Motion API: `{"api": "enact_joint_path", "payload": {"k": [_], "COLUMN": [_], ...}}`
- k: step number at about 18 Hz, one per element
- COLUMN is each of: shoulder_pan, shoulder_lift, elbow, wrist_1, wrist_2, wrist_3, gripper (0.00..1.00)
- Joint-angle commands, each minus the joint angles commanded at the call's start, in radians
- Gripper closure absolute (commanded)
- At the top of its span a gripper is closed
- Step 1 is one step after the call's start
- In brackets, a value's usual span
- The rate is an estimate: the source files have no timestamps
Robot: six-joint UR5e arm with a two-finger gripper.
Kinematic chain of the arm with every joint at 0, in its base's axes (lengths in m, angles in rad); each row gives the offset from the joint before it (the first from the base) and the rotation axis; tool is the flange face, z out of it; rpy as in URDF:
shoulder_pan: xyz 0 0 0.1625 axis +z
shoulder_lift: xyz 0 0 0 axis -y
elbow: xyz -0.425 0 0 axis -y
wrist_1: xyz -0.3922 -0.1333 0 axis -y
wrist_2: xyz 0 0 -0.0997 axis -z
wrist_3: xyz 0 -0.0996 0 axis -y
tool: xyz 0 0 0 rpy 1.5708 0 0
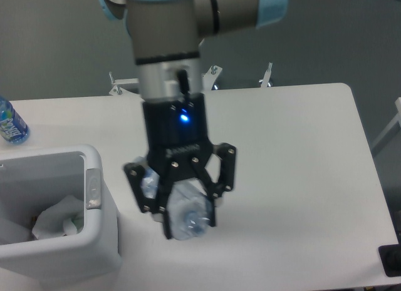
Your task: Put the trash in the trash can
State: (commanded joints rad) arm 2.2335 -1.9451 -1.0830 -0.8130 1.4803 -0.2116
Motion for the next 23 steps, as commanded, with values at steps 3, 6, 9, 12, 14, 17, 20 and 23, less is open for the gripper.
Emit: {"api": "enact_joint_path", "payload": {"k": [3, 6, 9, 12, 14, 17, 20, 23], "shoulder_pan": [-0.034, -0.066, -0.092, -0.113, -0.126, -0.138, -0.156, -0.166], "shoulder_lift": [0.000, -0.005, -0.018, -0.031, -0.054, -0.071, -0.081, -0.087], "elbow": [0.005, 0.002, 0.000, 0.000, 0.008, 0.014, 0.008, -0.015], "wrist_1": [0.000, 0.000, 0.000, 0.002, 0.005, 0.005, 0.005, 0.006], "wrist_2": [-0.006, -0.009, -0.011, -0.011, -0.012, -0.011, -0.011, -0.011], "wrist_3": [-0.018, -0.046, -0.048, -0.043, -0.038, -0.038, -0.037, -0.003], "gripper": [0.45, 0.45, 0.45, 0.45, 0.45, 0.45, 0.34, 0.00]}}
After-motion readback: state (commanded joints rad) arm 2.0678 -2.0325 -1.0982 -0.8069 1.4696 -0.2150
